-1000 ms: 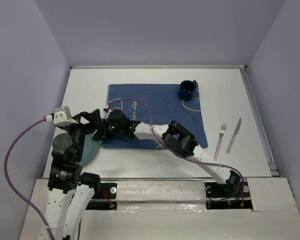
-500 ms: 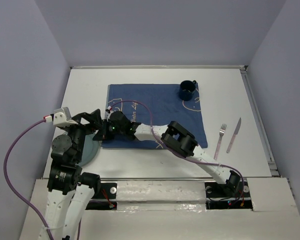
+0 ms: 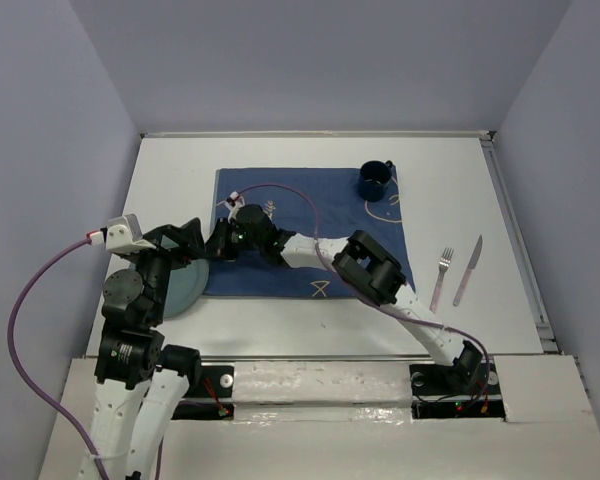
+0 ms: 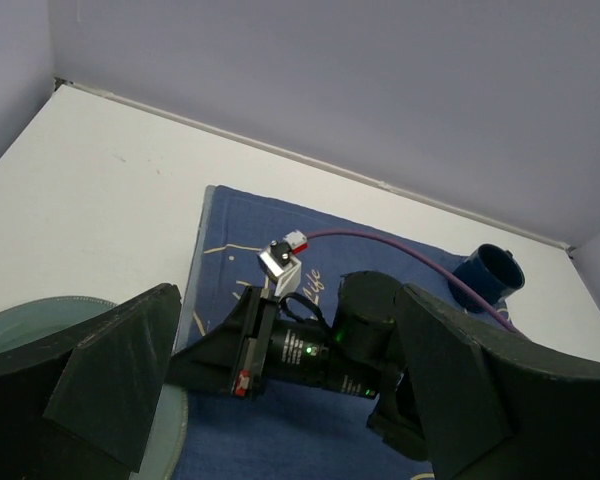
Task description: Set the dinner table for one person
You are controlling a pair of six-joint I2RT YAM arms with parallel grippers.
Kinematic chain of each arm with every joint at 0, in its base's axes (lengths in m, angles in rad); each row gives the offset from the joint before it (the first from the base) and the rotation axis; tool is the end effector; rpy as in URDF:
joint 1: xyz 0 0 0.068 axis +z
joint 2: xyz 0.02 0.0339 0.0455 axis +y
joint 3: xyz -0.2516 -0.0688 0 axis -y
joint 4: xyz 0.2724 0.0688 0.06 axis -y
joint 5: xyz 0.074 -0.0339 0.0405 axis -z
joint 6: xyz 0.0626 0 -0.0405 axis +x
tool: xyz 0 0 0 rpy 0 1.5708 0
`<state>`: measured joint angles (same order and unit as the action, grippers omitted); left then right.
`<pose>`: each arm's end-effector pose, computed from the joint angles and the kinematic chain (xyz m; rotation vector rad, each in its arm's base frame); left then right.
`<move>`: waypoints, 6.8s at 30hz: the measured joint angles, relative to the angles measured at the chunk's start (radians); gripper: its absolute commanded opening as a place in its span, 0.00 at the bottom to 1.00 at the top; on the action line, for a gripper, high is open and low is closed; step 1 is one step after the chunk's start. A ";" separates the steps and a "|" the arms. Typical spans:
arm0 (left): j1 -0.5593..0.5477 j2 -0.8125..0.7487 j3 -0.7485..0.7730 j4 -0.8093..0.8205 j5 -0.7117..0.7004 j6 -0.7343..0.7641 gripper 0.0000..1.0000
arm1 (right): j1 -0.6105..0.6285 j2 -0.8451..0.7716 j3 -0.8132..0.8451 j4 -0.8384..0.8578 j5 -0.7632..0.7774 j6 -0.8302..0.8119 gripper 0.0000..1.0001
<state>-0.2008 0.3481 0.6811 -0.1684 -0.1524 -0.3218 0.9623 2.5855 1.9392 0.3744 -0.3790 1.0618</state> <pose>0.1541 -0.0217 0.3673 -0.2121 1.4000 -0.3258 0.3323 0.5175 0.0947 -0.2107 2.2143 1.6409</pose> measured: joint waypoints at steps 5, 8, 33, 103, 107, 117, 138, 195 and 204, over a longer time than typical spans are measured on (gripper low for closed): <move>0.035 0.000 0.000 0.000 0.011 -0.004 0.99 | -0.029 -0.006 0.028 0.000 -0.010 0.023 0.00; 0.048 0.000 0.000 0.001 0.019 -0.006 0.99 | -0.041 -0.014 0.028 0.001 -0.009 0.045 0.00; 0.059 -0.056 0.000 0.006 0.046 -0.021 0.99 | -0.284 -0.805 -0.974 0.344 0.154 0.137 0.00; -0.292 -0.111 -0.001 -0.016 0.089 0.012 0.99 | -0.857 -1.656 -1.430 -0.774 0.567 -0.250 0.57; -0.321 -0.141 -0.001 -0.018 0.069 0.015 0.99 | -0.891 -1.604 -1.424 -0.865 0.594 -0.244 0.57; -0.396 -0.204 -0.001 -0.026 0.015 0.025 0.99 | -0.898 -1.358 -1.331 -0.970 0.622 -0.257 0.39; -0.441 -0.217 -0.001 -0.039 -0.013 0.034 0.99 | -0.895 -1.343 -1.207 -1.055 0.664 -0.387 0.00; -0.294 -0.029 -0.001 -0.045 -0.005 0.016 0.99 | -0.031 -0.162 0.093 -0.811 0.558 -0.181 0.55; -0.294 -0.034 -0.001 -0.044 -0.001 0.016 0.99 | -0.047 -0.494 -0.219 -0.763 0.628 -0.270 0.46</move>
<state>-0.4953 0.3145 0.6804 -0.2127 -0.1532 -0.3058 0.9157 2.0914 1.7206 -0.3889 0.2489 0.7914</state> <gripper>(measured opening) 0.989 0.506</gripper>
